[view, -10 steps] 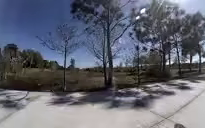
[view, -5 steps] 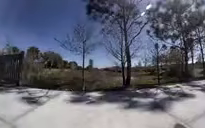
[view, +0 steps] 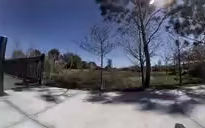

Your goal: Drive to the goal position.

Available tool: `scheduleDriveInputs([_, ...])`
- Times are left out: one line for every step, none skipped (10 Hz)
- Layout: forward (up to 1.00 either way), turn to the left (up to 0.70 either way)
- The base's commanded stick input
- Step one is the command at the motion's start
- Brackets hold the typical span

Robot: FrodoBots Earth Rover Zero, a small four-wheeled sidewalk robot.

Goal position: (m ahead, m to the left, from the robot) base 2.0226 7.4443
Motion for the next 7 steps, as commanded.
scheduleDriveInputs([0.0,0.85])
scheduleDriveInputs([0.0,0.85])
scheduleDriveInputs([0.0,0.85])
scheduleDriveInputs([0.0,0.85])
scheduleDriveInputs([0.0,0.85])
scheduleDriveInputs([0.0,0.85])
scheduleDriveInputs([0.0,0.85])
